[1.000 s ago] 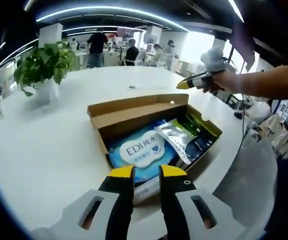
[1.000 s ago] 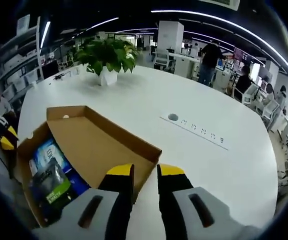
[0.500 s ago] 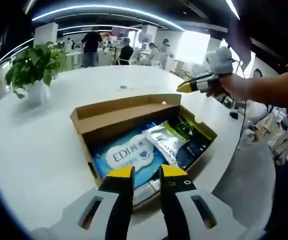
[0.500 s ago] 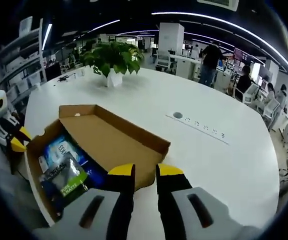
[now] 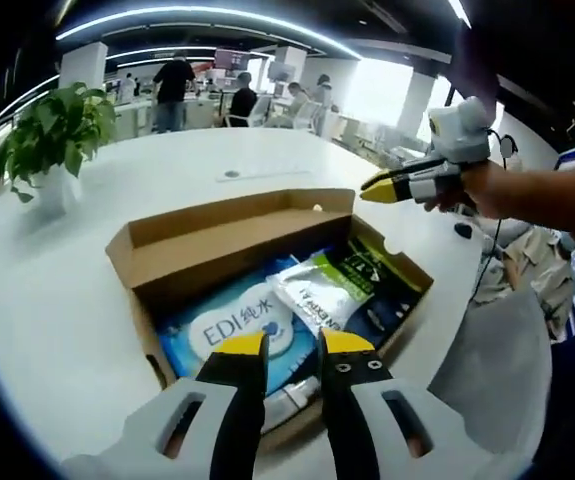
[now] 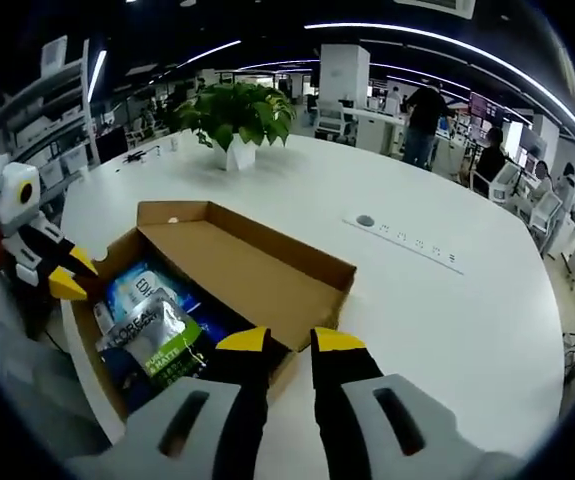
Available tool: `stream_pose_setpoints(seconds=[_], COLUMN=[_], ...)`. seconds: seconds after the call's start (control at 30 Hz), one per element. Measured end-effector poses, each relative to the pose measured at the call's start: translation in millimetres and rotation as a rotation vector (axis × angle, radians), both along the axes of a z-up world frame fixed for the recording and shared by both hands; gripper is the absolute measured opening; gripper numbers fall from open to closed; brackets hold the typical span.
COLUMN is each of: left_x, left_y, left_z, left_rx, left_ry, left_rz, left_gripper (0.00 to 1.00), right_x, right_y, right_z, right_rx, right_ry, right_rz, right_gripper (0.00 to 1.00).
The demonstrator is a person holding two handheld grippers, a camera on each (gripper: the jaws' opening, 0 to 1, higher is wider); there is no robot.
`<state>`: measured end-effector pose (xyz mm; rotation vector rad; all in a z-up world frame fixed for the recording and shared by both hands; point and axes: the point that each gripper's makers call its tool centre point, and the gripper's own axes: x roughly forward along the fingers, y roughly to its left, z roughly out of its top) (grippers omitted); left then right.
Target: Operate the shoe box by opening the lid, removing the specified soft item, and placing it in the target area until the item is outside and the box remains undamaged.
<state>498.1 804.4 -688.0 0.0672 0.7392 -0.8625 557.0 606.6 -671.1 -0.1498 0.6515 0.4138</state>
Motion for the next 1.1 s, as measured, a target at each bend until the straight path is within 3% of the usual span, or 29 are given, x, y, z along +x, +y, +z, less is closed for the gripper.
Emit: stream_pose_setpoints(seconds=[0.43,0.53,0.6,0.8,0.97,1.1], left_x=[8.2,8.5,6.2,10.7,7.5,3.8], left_y=[-19.8,-24.2,-28.8,-34.4,-35.1,-37.3], left_z=[-13.9,-18.6,-22.1,-28.7,-40.9,-39.7], left_rx=[0.013,0.007,-0.010,-0.003,0.014,-0.004], left_ry=[0.029,0.059,0.109,0.131,0.194,0.218], left_rz=[-0.026,-0.024,-0.020,-0.006,0.008,0.014], left_gripper=[0.18,0.18,0.19,0.19,0.19,0.16], right_x=[-21.4,-25.3,-27.0,-31.6,-34.3,-36.7], right_y=[7.7,11.0,12.7,15.5,14.9,15.1], right_z=[-1.6,-3.0,-3.6,-4.5,-6.0,-8.3], right_rx=[0.017,0.021,0.022,0.030,0.034,0.037], right_ry=[0.006,0.009,0.011,0.013,0.017,0.022], right_rz=[0.013,0.020,0.025,0.028,0.026,0.028], right_gripper=[0.14,0.13,0.13,0.13,0.13,0.12])
